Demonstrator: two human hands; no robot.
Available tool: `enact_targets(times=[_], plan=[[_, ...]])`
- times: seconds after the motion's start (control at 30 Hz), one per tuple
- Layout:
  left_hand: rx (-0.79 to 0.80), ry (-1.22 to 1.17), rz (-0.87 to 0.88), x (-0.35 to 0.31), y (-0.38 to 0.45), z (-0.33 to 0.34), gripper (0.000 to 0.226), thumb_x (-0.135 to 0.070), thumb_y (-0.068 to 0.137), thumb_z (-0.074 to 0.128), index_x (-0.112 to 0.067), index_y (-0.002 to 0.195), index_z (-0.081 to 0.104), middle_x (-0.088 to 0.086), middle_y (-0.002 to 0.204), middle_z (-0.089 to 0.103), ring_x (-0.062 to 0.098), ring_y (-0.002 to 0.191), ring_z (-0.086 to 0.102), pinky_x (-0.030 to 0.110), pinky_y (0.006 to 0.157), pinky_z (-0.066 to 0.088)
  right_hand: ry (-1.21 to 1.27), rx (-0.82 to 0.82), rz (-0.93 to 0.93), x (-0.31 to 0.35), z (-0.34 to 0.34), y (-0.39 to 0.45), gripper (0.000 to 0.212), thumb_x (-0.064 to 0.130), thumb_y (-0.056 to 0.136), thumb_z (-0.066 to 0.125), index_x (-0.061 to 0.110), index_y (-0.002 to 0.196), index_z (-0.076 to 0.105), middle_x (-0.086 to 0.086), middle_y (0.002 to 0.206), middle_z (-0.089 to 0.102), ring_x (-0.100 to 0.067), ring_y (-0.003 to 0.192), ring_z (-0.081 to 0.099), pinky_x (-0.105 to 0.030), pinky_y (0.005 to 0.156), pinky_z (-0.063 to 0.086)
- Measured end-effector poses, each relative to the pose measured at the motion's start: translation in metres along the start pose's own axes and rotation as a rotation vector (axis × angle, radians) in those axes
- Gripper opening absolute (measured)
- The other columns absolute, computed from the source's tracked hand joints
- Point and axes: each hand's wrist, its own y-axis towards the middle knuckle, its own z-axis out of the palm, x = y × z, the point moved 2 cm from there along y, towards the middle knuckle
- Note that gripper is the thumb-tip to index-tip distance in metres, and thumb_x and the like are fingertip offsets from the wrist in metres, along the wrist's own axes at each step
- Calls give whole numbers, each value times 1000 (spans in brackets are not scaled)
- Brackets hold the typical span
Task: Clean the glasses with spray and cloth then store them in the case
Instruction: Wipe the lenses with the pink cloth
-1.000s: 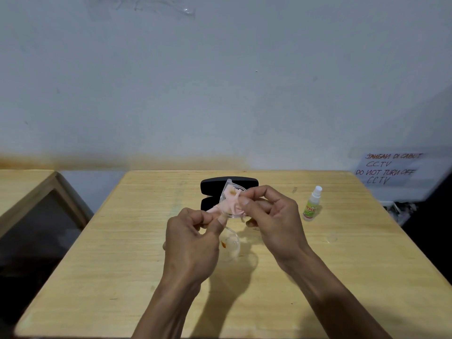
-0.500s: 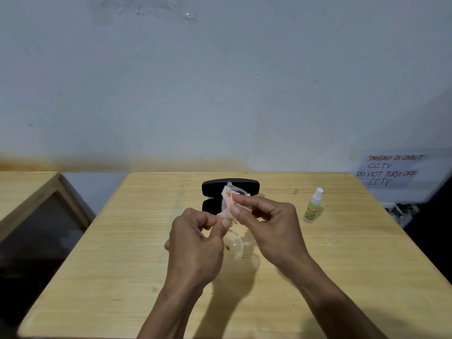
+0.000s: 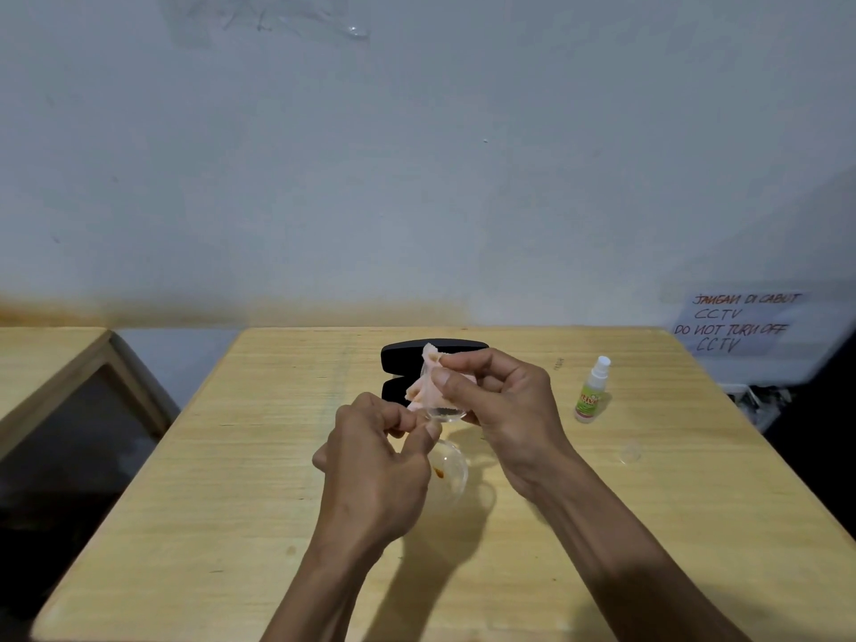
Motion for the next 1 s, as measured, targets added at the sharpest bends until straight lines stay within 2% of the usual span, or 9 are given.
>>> enact_targets(times=[0.1,0.23,0.33,0.43,0.57,0.67,0.77,0.9,1.0], plan=[[4,-34,-21,-1,0,-1,10,-39,78,74,-41,74,65,-15,84,61,14,82,61,64,82,50,-34,42,14,0,3,0,12,6,79,82,11,89,77,-6,87,80,-16,78,74,-25,70,54],[0,-93,-64,3,2,-4,19,-39,75,76,-23,70,67,-24,83,65,15,85,63,65,90,45,-123,90,18,3,-3,-1,14,4,76,84,11,86,78,-2,85,80,-11,76,72,-19,66,51],[-9,-78,-46,6,4,-6,19,-36,77,77,-21,69,70,-20,81,67,10,87,61,57,96,43,-157,139,21,6,-9,-1,18,0,72,86,10,83,77,-2,92,81,-13,81,74,-22,71,53],[-27,16,19,6,2,-4,21,-30,81,76,-26,65,64,-10,84,64,9,92,58,43,95,37,-107,92,25,6,-6,-3,18,-1,71,86,13,77,76,-1,82,78,-15,72,70,-23,66,52],[-53,106,57,1,-2,0,22,-27,82,74,-28,70,56,-7,91,60,18,99,53,24,76,17,74,-37,87,5,0,-1,19,0,75,83,16,71,74,-11,81,73,-26,75,68,-39,71,54],[-65,58,54,2,-1,0,24,-26,81,75,-28,66,57,-7,85,62,12,92,56,37,92,32,159,-69,136,5,3,0,15,-1,76,81,11,76,72,-24,91,75,-28,79,69,-42,75,56],[-61,-31,21,4,-1,0,25,-29,78,77,-31,60,60,-7,79,63,7,79,60,59,92,43,124,-64,119,4,6,-2,19,-2,75,82,14,74,73,-13,79,74,-25,75,67,-41,73,52],[-68,-105,-11,5,3,-1,21,-38,75,75,-23,62,65,-11,77,64,10,80,61,61,93,44,-36,9,5,6,7,-5,18,1,71,87,12,74,73,2,65,71,-11,62,65,-21,62,51],[-43,-163,-24,3,6,-4,21,-37,76,78,-20,64,71,-5,79,67,5,71,57,59,93,45,-158,67,-129,11,0,-5,12,5,73,87,11,75,77,4,68,73,-10,64,64,-23,61,53]])
